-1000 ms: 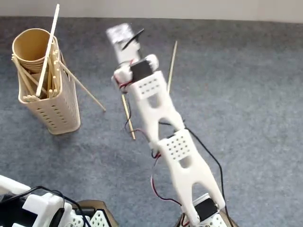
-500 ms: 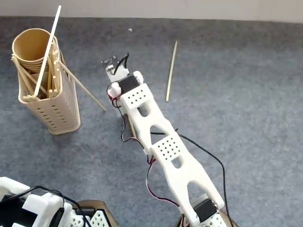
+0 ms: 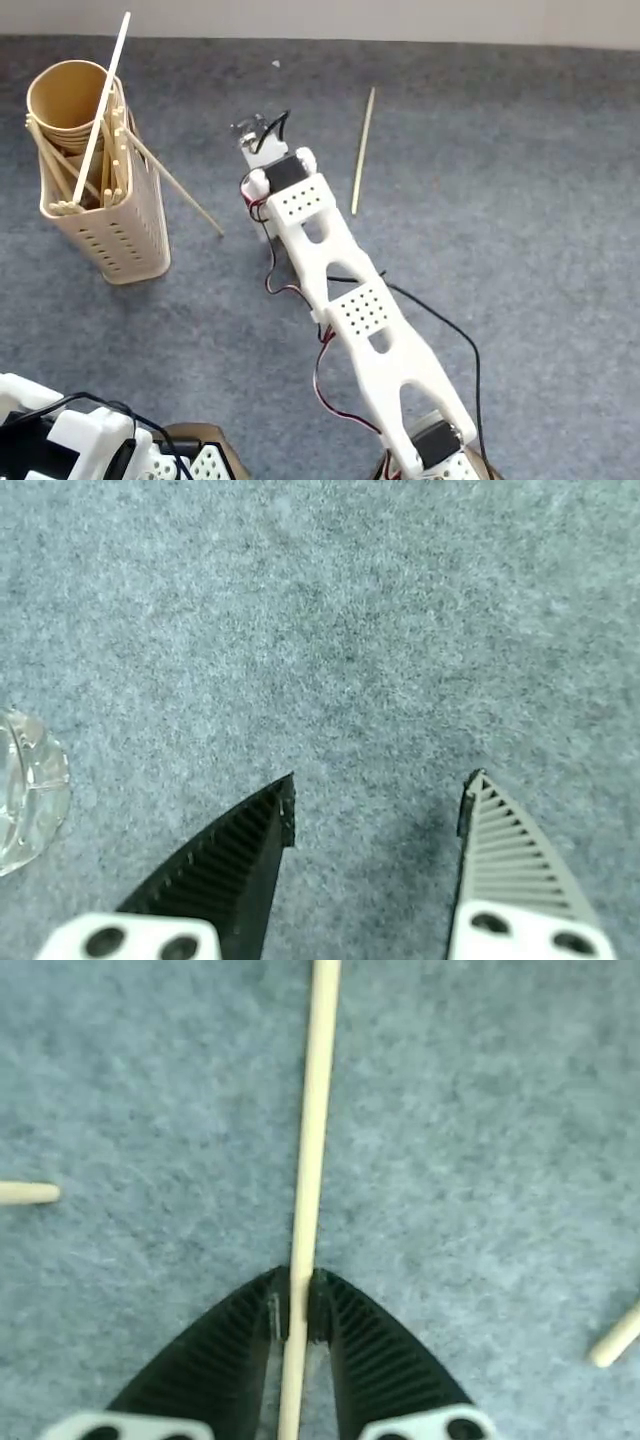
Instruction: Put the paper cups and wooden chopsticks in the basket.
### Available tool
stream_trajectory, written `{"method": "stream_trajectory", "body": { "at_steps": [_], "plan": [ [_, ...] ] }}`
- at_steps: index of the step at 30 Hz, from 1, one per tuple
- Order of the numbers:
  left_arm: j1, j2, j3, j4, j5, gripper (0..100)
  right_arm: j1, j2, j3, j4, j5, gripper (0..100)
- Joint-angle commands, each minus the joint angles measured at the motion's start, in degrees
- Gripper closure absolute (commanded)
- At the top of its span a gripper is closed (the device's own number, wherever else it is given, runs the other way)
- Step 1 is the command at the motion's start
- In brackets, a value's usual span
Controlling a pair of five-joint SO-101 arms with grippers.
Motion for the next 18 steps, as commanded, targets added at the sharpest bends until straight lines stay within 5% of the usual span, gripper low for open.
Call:
{"method": "stream_trajectory", "body": {
  "at_steps": [1,10,18],
  "plan": [
    [0.0,-2.0,-0.3,-0.6,-0.6,72,2.7,-8.2,-6.0,1.2,0.4,99.5],
    [0.1,-2.0,-0.4,-0.5,-0.5,72,3.6,-45.6,-7.2,-8.4,-4.1,99.4],
    [0.0,-1.9,-0.3,-0.5,-0.5,72,-8.7,-50.2,-7.2,-19.8,-7.0,99.4]
  ]
}}
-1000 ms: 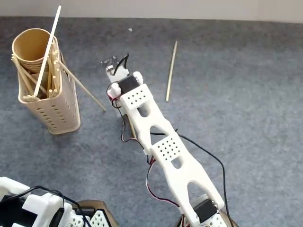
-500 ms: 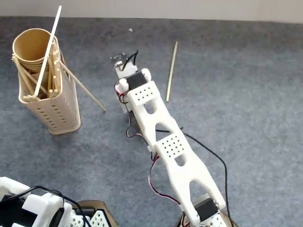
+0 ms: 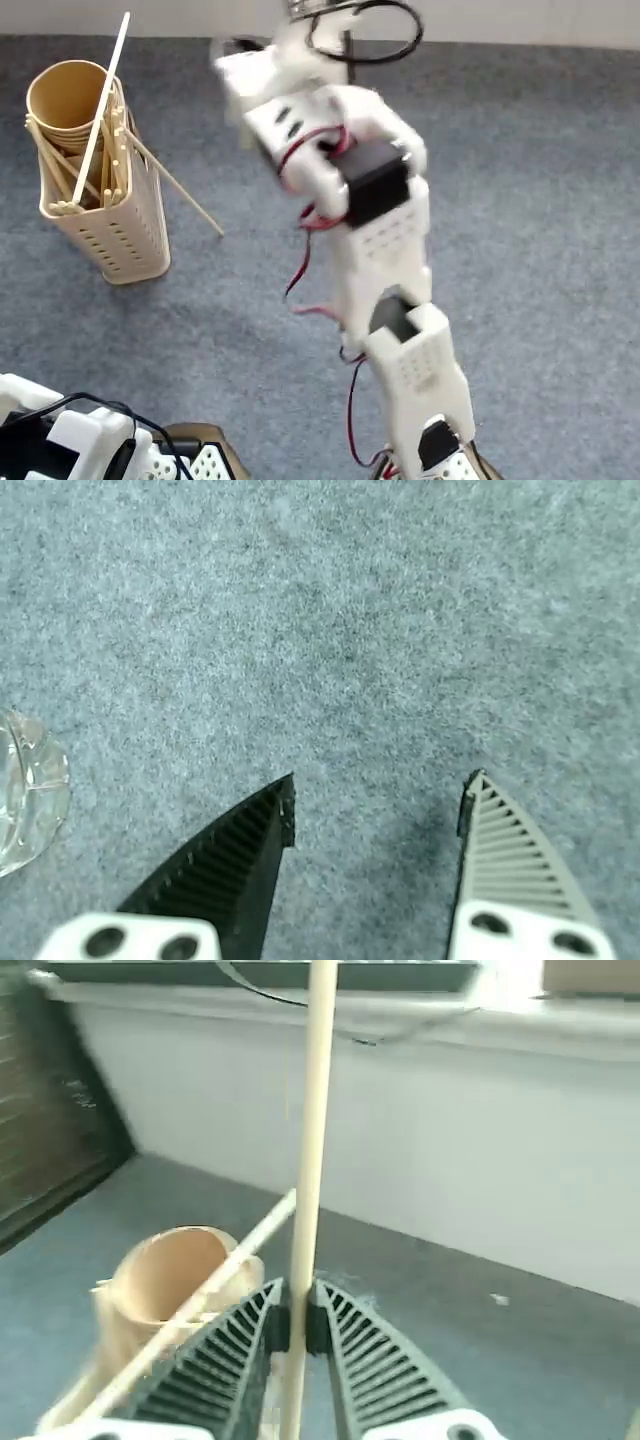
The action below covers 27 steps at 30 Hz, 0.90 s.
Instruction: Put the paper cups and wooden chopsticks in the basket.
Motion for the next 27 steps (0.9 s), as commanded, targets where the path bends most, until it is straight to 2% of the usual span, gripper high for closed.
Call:
{"method": "stream_trajectory", "body": {
  "at_steps": [1,7,12,16,22,27],
  "plan": [
    [0.0,-1.9,-0.3,-0.4,-0.4,72,-5.6,-1.5,-6.5,-3.9,-0.6,99.4],
    [-0.1,-1.7,-0.2,1.2,-0.4,72,-9.8,0.1,-6.5,-15.3,-0.3,99.4],
    [-0.1,-2.0,-0.4,2.7,-0.4,72,-13.2,5.9,-6.5,-16.8,6.2,98.9],
    [-0.1,-2.0,-0.7,2.6,-0.4,72,-13.4,13.9,-6.5,-23.0,9.9,97.1],
    [-0.1,-2.0,-0.7,2.6,-0.5,72,-13.2,21.8,-6.5,-29.2,7.9,97.6],
    [-0.1,-1.9,-0.4,2.6,-6.0,72,-10.2,23.3,-6.5,-29.4,7.8,97.6]
  ]
}}
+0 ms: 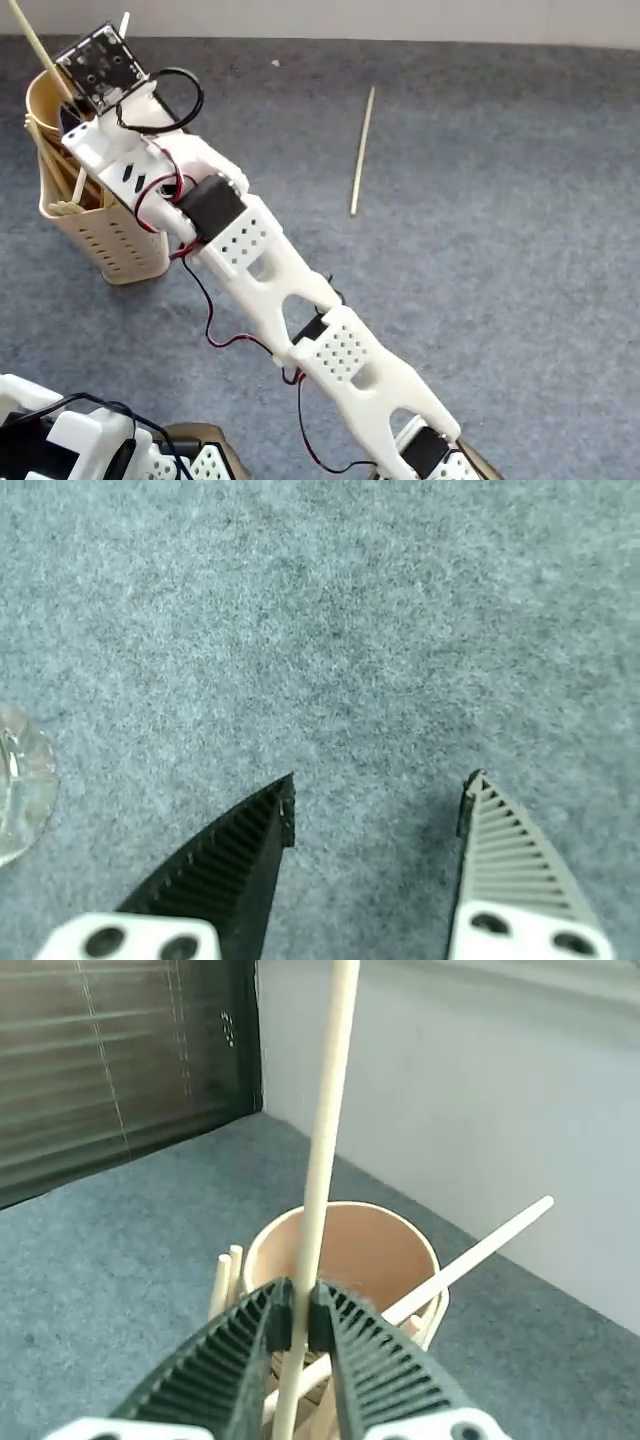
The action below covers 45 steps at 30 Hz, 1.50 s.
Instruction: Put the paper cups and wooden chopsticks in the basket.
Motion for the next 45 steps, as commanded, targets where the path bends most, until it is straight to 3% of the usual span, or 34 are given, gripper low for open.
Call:
{"method": "stream_trajectory", "body": {
  "at_steps": [1,7,11,15,18,21,26,36,39,45],
  "plan": [
    [-0.1,-1.7,-0.4,0.2,-4.7,72,3.7,-2.2,-6.7,-1.6,-0.4,97.6],
    [-0.1,-1.6,-0.3,0.4,-5.2,72,8.5,-6.4,-6.5,9.6,-0.1,94.9],
    [-0.1,-1.6,-0.3,0.4,-5.2,72,11.3,-5.1,-6.5,21.4,-1.2,76.6],
    [0.1,-1.6,-0.3,0.4,-5.2,72,11.2,-5.6,-6.5,28.4,-10.6,63.5],
    [0.1,-1.6,-0.3,0.4,-5.2,72,9.8,-8.0,-6.5,26.7,-10.1,63.7],
    [0.0,-1.6,-0.3,0.4,-5.2,72,4.6,-11.2,-6.5,26.2,-5.0,66.9],
    [-0.1,-1.6,-0.3,0.4,-5.2,72,-0.9,-14.5,-6.5,31.1,-2.4,68.3],
    [1.5,-3.3,-2.5,0.8,-4.7,72,10.3,-28.4,-5.2,46.5,-1.8,68.4],
    [1.9,-7.2,-7.4,9.9,-1.0,72,18.5,-30.7,5.1,46.3,-1.7,68.4],
    [9.5,-14.7,-31.6,43.7,-0.6,72,22.9,-37.1,40.6,46.4,6.9,68.4]
  ]
}}
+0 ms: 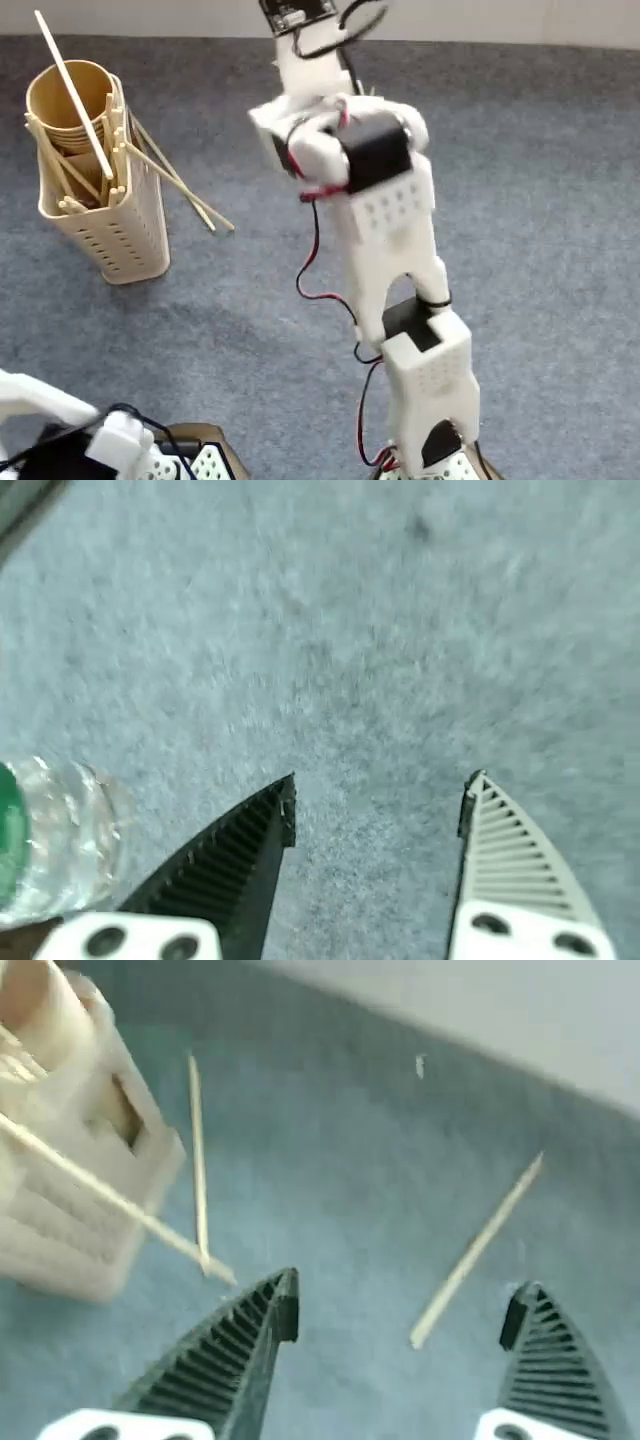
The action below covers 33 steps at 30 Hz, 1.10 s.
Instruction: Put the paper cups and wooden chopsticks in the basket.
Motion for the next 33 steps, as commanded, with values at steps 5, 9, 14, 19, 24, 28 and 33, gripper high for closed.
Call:
{"method": "stream_trajectory", "body": {
  "at_steps": [5,9,14,19,24,28,33],
  "plan": [
    [19.9,-3.7,-46.1,45.0,5.4,72,2.7,-13.8,48.0,-3.6,-1.2,68.4],
    [29.2,3.3,-70.9,55.6,10.2,72,5.7,-24.9,65.8,-14.0,-1.9,68.4],
    [34.2,19.4,-99.0,65.0,14.6,72,7.0,-42.2,97.8,-31.2,0.4,68.4],
    [40.3,34.6,-110.9,65.1,20.8,72,6.0,-55.5,128.9,-53.4,1.3,68.4],
    [47.3,41.5,-120.7,61.8,26.2,72,4.7,-59.6,136.3,-58.1,1.3,68.4],
    [50.6,42.1,-121.7,60.3,30.5,72,4.7,-59.6,137.1,-61.5,1.2,68.4],
    [51.9,42.5,-121.6,60.7,31.9,74,3.6,-59.6,139.9,-64.0,1.2,68.4]
  ]
}}
